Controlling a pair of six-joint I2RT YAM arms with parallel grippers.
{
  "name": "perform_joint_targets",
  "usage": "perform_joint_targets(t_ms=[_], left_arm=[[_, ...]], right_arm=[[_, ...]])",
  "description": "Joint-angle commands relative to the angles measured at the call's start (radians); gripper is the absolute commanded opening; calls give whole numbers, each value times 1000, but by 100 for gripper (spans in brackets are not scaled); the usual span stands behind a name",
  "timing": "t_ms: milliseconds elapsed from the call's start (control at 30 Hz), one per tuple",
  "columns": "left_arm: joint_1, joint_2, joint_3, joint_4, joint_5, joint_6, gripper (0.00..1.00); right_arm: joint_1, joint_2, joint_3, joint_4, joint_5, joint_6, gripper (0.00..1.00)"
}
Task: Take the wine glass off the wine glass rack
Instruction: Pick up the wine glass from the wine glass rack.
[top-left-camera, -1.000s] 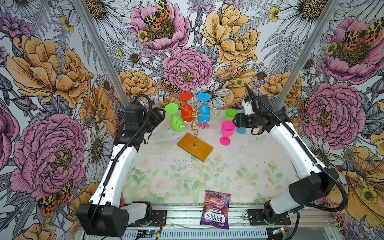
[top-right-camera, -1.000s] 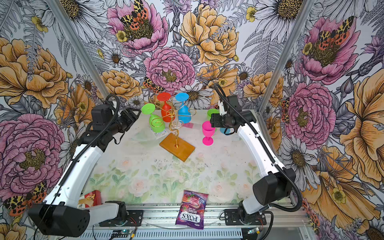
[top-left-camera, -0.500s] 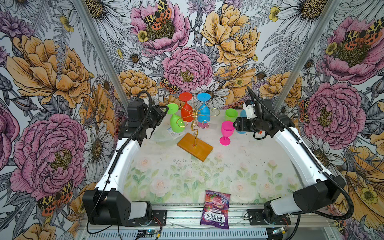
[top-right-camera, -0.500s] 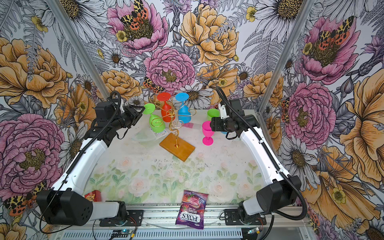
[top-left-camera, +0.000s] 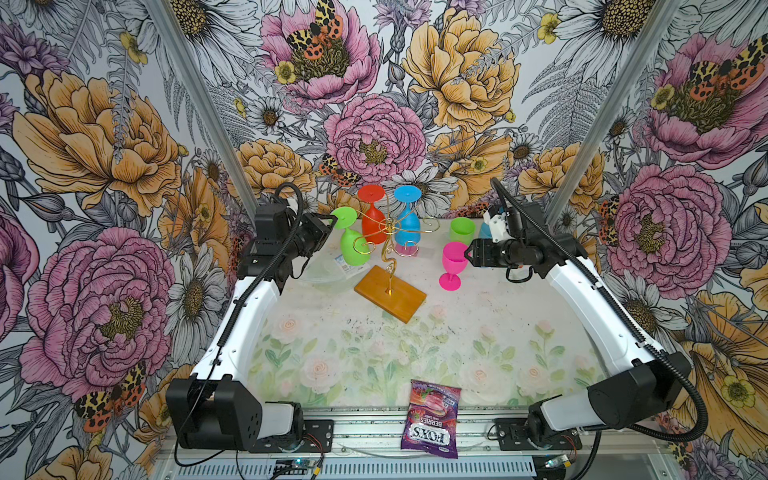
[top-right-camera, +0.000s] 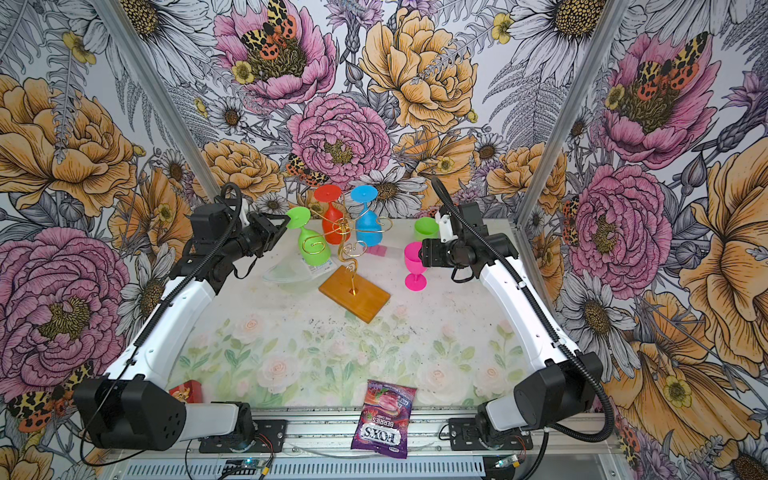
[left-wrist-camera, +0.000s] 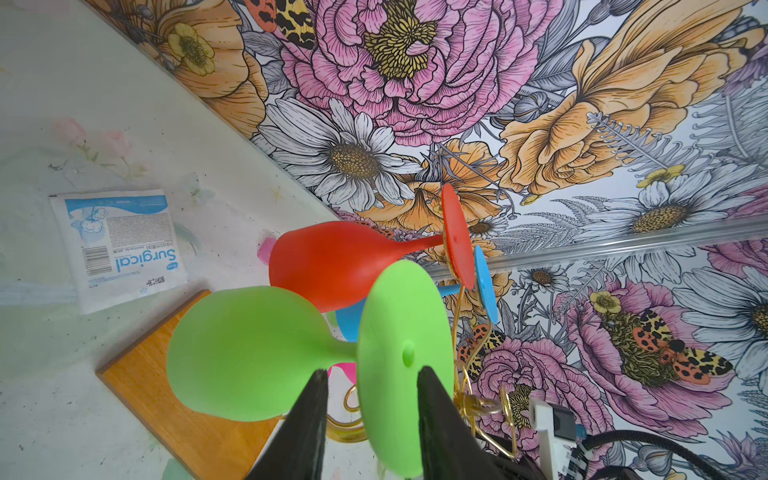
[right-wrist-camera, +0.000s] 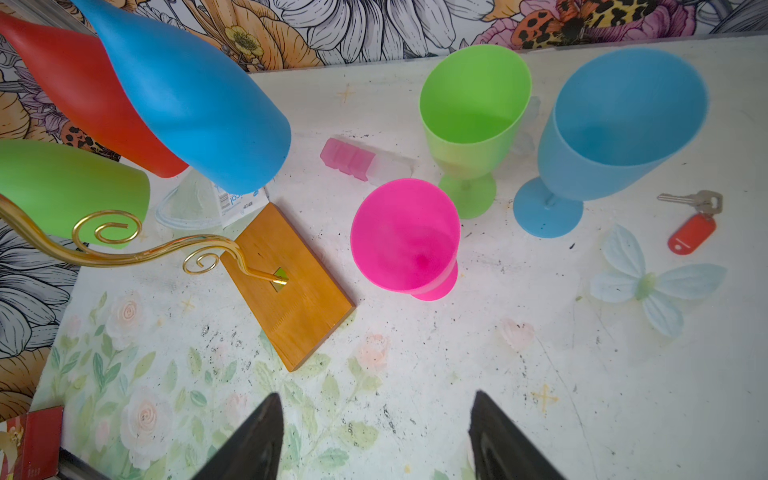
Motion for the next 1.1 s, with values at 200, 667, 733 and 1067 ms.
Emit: perform_joint_targets(t_ms=[200,667,733,1067], left_arm=[[20,-19,-50,79,53,-35,21],[26,-39,-55,95,52,-53,6],[28,-40,-55,98,52,-57,4],[28,-56,-53,111,69,-89,0]], right_arm=[[-12,-56,-40,48,-27,19,72],[-17,-69,-56,60,-40,27,72],[-17,-72,-58,63,-41,29,72],[-20,-73,-63,69,-46,31,72]])
